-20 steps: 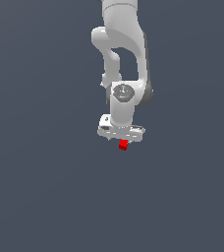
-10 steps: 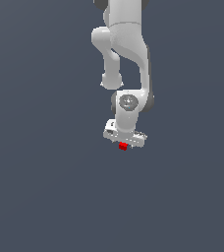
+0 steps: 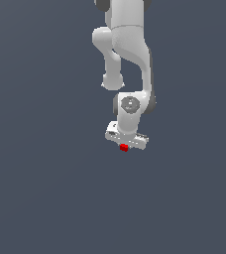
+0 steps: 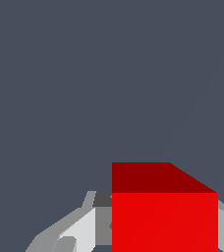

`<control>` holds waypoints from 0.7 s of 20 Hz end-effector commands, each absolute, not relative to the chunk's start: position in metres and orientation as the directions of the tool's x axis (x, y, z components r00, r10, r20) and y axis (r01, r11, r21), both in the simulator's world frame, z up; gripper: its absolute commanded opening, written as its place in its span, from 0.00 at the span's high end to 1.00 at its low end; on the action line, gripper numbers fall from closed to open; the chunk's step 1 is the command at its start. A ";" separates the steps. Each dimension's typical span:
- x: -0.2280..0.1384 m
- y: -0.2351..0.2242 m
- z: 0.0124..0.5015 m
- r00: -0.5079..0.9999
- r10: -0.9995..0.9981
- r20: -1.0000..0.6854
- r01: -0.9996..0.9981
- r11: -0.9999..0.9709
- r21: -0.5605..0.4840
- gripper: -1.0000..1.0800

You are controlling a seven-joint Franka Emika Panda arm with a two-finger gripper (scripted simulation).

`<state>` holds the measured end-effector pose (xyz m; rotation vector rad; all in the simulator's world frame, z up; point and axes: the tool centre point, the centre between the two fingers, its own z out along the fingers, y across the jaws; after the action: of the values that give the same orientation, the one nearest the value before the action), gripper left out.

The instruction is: Pick up the red cube and move it to a goal position.

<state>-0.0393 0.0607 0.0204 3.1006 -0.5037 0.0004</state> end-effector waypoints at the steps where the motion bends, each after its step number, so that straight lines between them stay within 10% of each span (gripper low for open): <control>1: -0.039 0.060 0.020 0.948 -0.318 0.000 -0.318 -0.948 0.001 1.00; 14: -0.040 0.053 0.042 0.948 -0.317 0.001 -0.317 -0.948 0.000 1.00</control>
<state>-0.0405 0.0549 0.0352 3.1001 -0.5037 -0.0017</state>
